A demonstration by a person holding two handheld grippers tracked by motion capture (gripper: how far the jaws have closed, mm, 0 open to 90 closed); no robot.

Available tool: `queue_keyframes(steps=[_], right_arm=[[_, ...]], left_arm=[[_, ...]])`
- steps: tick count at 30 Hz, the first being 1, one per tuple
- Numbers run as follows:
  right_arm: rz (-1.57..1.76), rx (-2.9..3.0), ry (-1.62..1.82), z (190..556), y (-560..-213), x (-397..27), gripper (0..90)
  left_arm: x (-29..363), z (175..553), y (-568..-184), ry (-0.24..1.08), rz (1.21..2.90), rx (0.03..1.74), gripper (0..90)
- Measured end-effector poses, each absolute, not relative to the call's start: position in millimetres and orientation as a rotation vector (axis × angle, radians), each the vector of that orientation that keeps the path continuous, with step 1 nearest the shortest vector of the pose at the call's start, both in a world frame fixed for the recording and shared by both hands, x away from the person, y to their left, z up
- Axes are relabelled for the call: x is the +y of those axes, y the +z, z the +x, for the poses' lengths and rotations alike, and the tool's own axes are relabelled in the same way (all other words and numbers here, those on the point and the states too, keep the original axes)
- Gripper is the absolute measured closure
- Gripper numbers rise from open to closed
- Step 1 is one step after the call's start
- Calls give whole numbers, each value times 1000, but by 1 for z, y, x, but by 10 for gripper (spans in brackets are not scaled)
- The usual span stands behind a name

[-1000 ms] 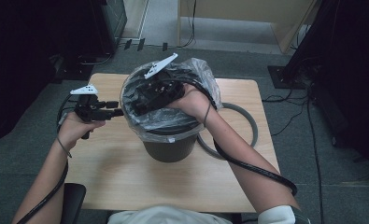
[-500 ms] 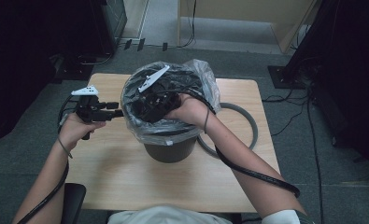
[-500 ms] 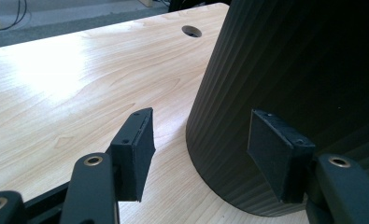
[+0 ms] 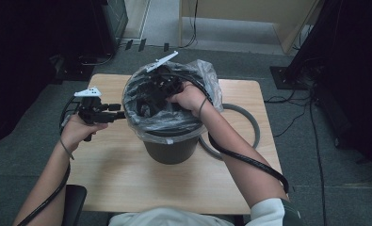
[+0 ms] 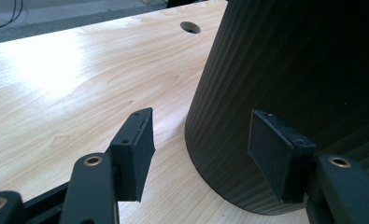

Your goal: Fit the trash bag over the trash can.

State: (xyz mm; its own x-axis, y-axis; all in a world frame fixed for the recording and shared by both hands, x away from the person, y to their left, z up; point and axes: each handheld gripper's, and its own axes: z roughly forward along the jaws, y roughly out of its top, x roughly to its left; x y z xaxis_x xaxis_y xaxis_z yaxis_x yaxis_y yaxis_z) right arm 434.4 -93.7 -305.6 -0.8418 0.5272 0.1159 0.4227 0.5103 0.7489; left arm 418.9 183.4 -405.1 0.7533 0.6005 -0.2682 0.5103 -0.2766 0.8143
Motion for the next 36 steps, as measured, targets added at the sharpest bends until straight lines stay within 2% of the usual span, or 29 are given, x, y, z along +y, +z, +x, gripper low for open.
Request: queue_keyframes(steps=[11, 15, 25, 30, 36], right_arm=[[875, 2615, 1246, 446, -319, -82, 149], [918, 2601, 1261, 445, -319, -82, 183], [928, 2535, 1269, 437, -286, -119, 194], [1042, 2461, 1224, 445, -289, -131, 189], [1026, 2460, 1096, 450, -298, -124, 180]], left_arm=[[183, 419, -406, 106, 1941, 839, 402], [182, 419, -408, 104, 1944, 838, 402], [182, 418, -407, 106, 1941, 842, 402], [180, 418, -408, 104, 1946, 836, 402], [182, 418, -409, 103, 1944, 841, 402]])
